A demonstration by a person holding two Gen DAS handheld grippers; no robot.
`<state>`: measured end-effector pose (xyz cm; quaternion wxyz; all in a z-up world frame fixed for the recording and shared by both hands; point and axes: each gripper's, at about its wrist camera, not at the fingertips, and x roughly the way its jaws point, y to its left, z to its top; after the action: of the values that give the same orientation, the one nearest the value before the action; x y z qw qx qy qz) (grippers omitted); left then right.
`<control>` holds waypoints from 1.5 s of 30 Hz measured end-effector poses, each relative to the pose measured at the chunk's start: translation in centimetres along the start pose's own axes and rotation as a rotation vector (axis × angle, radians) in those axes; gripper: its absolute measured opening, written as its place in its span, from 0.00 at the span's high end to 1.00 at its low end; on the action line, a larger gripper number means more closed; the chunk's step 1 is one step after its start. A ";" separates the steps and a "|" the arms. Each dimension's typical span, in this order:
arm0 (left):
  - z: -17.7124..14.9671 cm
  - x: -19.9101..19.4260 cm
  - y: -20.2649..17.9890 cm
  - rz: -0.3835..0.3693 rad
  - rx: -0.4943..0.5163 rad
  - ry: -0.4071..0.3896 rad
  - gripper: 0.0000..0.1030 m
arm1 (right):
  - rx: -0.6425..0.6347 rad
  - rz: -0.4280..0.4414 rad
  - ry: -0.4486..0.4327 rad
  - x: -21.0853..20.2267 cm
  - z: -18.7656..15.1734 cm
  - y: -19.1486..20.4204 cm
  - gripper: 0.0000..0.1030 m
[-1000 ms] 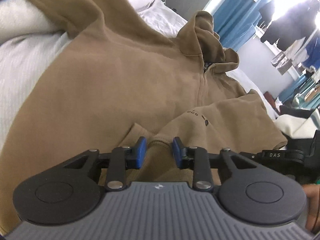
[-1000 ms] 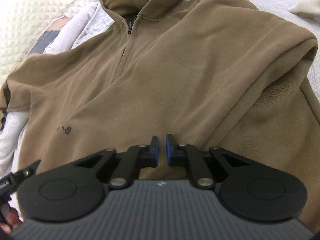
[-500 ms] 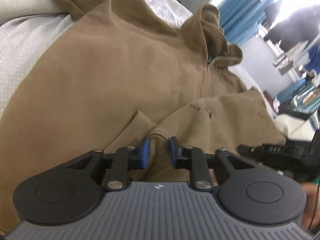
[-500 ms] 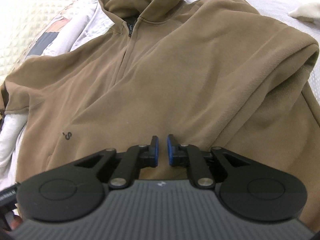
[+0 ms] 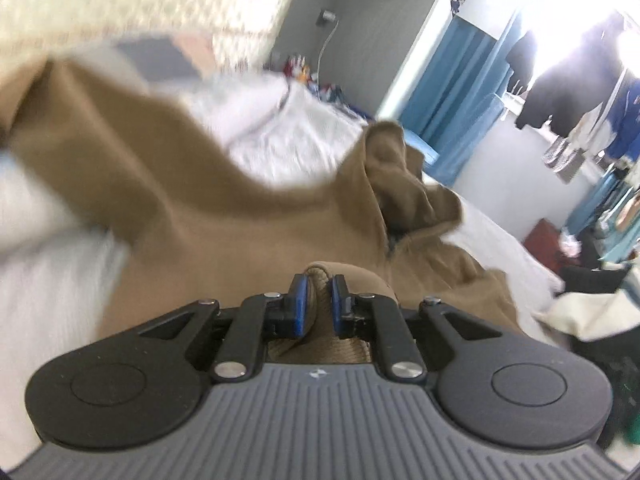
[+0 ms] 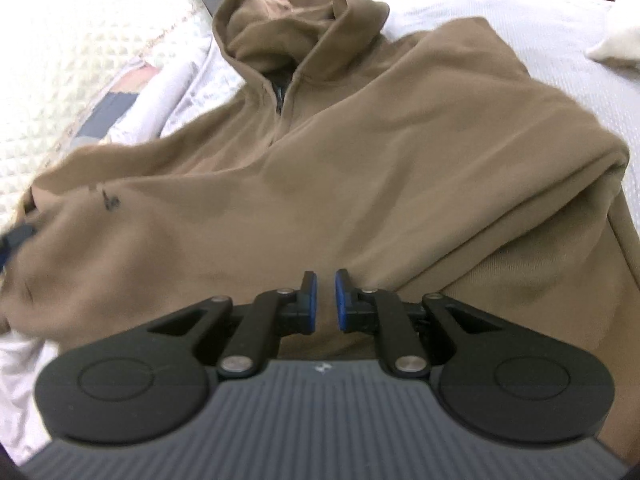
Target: Fold large clothes
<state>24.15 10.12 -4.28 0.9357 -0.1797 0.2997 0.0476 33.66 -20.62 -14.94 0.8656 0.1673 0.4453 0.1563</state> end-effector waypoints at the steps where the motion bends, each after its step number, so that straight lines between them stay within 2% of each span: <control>1: 1.0 0.8 -0.4 0.032 0.026 -0.011 0.86 | 0.004 0.013 -0.003 0.1 0.2 0.0 0.89; 5: 2.7 5.5 -0.3 0.149 0.057 0.006 0.85 | -0.005 0.040 -0.003 0.8 0.5 0.1 0.89; 9: 2.0 11.0 1.0 0.243 0.087 0.056 0.85 | -0.052 0.024 -0.005 1.8 0.6 0.6 0.89; 15: -1.1 16.4 4.2 0.284 0.073 0.156 0.85 | -0.122 -0.008 -0.013 3.8 0.2 0.9 0.89; 17: -2.0 16.9 4.7 0.282 0.087 0.152 0.85 | -0.135 -0.007 -0.024 4.0 0.1 0.9 0.89; 22: -2.4 15.4 5.2 0.235 0.085 0.118 0.83 | -0.115 0.006 -0.038 4.5 0.1 0.6 0.89; 26: -1.6 11.7 6.0 0.192 0.100 0.068 0.72 | -0.099 0.004 -0.039 4.6 0.1 0.5 0.89; 30: 0.5 7.6 7.4 0.270 0.163 -0.026 0.65 | -0.110 -0.011 -0.042 4.5 0.0 0.9 0.89; 34: 2.9 4.7 10.8 0.412 0.238 -0.108 0.62 | -0.116 -0.018 -0.049 4.3 -0.2 1.0 0.89; 36: 3.8 3.6 12.9 0.514 0.285 -0.135 0.50 | -0.115 -0.018 -0.051 4.3 -0.2 1.0 0.89; 37: 4.3 3.1 13.9 0.559 0.306 -0.145 0.49 | -0.113 -0.019 -0.051 4.4 -0.1 1.0 0.89; 40: 5.7 2.6 17.3 0.675 0.359 -0.145 0.41 | -0.115 -0.029 -0.053 4.6 -0.1 1.2 0.89; 45: 7.3 1.7 21.8 0.763 0.406 -0.130 0.38 | -0.126 -0.051 -0.060 5.0 0.1 1.7 0.89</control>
<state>25.15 33.06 -6.46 0.8845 0.1346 0.2885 0.3412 36.29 -16.98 -17.74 0.8911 0.1053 0.4127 0.1567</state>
